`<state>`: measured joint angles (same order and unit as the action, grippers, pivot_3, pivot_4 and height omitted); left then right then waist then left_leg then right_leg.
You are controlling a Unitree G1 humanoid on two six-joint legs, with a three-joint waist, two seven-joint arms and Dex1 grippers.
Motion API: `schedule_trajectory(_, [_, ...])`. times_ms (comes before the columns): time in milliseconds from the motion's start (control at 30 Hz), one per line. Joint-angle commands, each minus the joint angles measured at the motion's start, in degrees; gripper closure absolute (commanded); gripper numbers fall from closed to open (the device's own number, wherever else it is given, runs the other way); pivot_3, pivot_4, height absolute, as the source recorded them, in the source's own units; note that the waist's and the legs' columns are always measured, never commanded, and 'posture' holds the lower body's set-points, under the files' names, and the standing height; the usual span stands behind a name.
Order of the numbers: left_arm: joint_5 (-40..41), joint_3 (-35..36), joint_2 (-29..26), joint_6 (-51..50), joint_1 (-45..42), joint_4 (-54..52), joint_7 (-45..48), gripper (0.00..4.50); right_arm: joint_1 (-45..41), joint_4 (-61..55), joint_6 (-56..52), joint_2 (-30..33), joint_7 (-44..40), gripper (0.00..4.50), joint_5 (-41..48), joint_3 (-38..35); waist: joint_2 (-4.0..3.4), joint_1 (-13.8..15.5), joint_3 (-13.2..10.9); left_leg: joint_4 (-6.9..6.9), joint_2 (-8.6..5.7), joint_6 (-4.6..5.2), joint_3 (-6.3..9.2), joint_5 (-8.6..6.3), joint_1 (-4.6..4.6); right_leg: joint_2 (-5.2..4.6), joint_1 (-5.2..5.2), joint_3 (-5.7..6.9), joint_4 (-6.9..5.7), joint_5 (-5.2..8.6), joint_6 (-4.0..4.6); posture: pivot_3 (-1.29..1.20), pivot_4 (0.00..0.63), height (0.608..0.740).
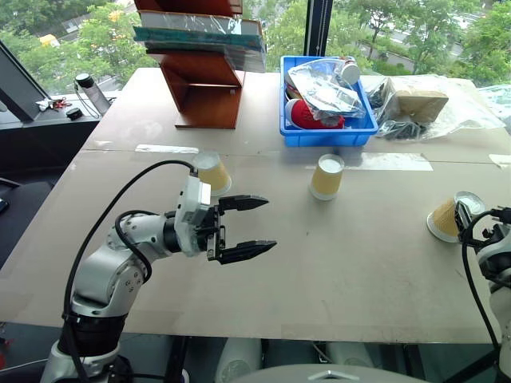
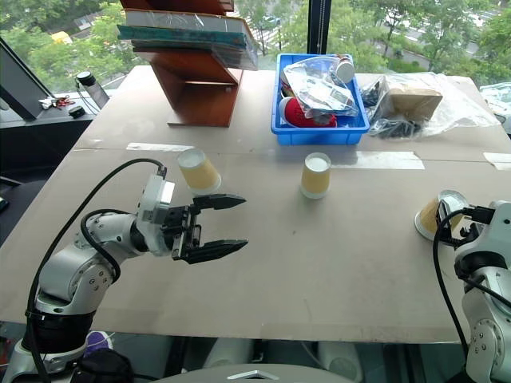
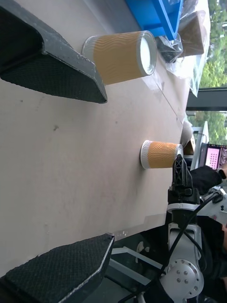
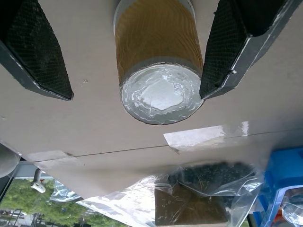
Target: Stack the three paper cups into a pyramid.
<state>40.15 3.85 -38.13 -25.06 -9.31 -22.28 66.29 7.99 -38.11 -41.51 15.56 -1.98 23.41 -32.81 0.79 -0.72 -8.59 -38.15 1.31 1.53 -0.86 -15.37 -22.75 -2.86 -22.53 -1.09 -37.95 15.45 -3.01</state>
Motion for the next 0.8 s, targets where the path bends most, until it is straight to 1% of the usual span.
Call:
schedule_trajectory(33, [1.4,0.2,-0.3,-0.2,-0.5,-2.8,-0.3,0.00,-0.7,-0.1,-1.3,0.9,0.4,0.32,0.9,-0.9,0.00,0.0,0.0,0.00,0.00,0.00,0.00,0.00,0.00,0.00,0.00,0.00,0.00,0.00,0.00,0.00,0.150,0.740])
schedule_trajectory(467, [1.5,0.0,-0.3,-0.4,-0.3,-3.3,-0.7,0.00,-0.3,-3.2,-2.0,1.1,-1.0,0.32,3.9,0.9,0.00,0.0,0.0,0.00,0.00,0.00,-0.02,0.00,0.01,0.01,0.00,-0.02,0.00,0.00,0.00,0.00,0.150,0.740])
schedule_trajectory(800, [1.7,0.0,-0.4,-1.2,-0.5,-4.1,-1.7,0.00,1.2,-3.2,-2.4,2.1,-0.1,0.32,2.5,2.5,0.00,0.0,0.0,0.00,0.01,0.00,-0.02,0.00,0.00,0.01,-0.01,-0.03,0.01,0.00,-0.01,0.00,0.150,0.740])
